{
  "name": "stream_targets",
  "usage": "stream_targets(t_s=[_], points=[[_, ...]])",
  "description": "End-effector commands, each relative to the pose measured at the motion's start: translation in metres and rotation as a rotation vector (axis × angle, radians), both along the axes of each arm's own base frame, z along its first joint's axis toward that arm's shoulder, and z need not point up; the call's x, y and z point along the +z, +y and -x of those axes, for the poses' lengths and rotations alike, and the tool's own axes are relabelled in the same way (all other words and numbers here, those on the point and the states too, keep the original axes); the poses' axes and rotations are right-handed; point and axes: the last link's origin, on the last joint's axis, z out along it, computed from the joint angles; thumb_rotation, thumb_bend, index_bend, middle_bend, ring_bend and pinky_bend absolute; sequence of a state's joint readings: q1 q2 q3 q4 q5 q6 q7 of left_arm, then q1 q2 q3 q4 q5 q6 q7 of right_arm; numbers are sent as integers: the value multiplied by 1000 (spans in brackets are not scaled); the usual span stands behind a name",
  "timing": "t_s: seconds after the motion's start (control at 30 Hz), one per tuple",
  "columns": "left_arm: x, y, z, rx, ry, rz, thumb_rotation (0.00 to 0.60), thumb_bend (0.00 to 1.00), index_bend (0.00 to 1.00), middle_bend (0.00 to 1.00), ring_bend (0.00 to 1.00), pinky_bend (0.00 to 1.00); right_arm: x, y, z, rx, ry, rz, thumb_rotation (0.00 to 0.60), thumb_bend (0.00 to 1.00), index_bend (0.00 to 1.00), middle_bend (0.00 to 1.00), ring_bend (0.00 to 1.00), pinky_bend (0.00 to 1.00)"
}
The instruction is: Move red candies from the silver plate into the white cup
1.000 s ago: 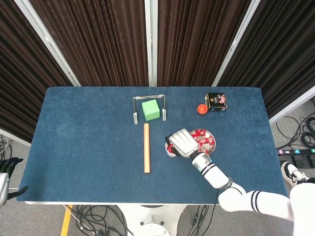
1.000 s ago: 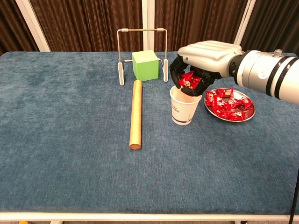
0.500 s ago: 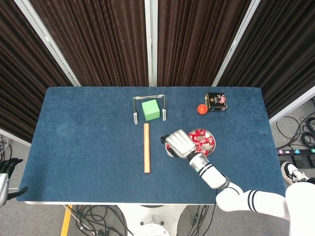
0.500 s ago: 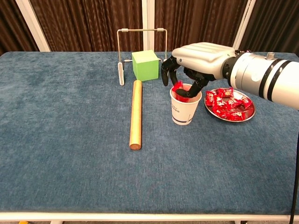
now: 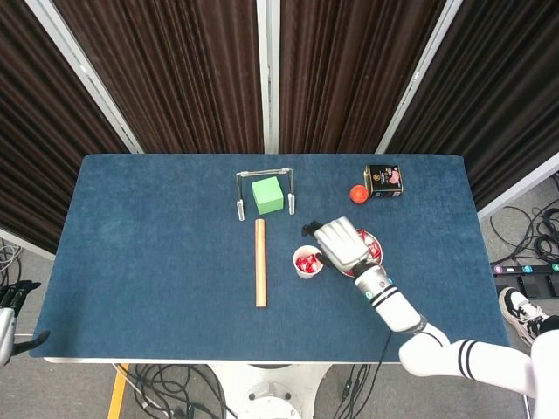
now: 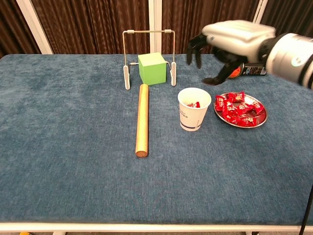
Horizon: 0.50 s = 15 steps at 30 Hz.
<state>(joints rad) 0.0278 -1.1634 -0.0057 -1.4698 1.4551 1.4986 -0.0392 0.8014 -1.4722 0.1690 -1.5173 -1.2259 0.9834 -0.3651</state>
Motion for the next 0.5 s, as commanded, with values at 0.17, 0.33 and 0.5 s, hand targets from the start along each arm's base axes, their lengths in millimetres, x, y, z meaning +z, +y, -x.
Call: stream_targets(t_s=[0.17,0.33,0.5], points=[[-1,0,-4,-13,-1,5,600,0,267,283,197,214,9,-4,48,-106,139,22,600,112,429,399,788,1000],[-1,1,-9,-20,-1,8,600,0,267,283,197,214,-10,-4,67,-153,216,4,600,163,435,341,774,1000],[-1,1,-8,-14,0,13,600,0,267,283,197,214,-28,-5,72,-157,261,-1,600,184,438,282,760,1000]])
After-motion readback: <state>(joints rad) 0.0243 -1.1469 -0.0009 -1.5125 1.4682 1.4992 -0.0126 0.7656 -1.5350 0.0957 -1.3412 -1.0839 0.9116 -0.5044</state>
